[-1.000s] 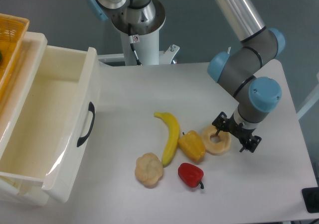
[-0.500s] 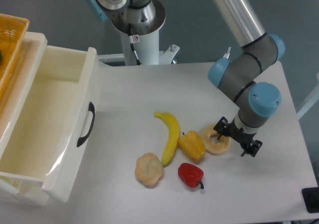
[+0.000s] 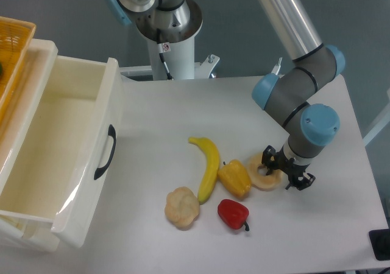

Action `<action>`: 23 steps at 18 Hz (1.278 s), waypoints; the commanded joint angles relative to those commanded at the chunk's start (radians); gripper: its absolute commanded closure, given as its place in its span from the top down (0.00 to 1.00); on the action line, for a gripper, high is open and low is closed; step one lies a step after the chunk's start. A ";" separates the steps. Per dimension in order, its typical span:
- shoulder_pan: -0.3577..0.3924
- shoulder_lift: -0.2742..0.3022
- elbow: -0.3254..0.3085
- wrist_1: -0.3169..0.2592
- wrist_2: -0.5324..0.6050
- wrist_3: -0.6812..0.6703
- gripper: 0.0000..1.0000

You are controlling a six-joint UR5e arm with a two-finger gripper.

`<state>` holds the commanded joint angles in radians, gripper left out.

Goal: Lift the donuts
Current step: 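Lift the held donut up and away from the yellow pepper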

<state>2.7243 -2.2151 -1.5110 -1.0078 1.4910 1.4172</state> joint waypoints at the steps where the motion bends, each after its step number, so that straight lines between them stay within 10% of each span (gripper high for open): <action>1: 0.003 0.003 0.000 -0.002 0.002 0.023 0.33; 14: 0.005 0.038 0.086 -0.021 0.081 0.052 0.27; 23: -0.020 0.003 0.281 -0.204 0.078 0.109 0.35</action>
<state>2.7044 -2.2120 -1.2304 -1.2117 1.5694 1.5263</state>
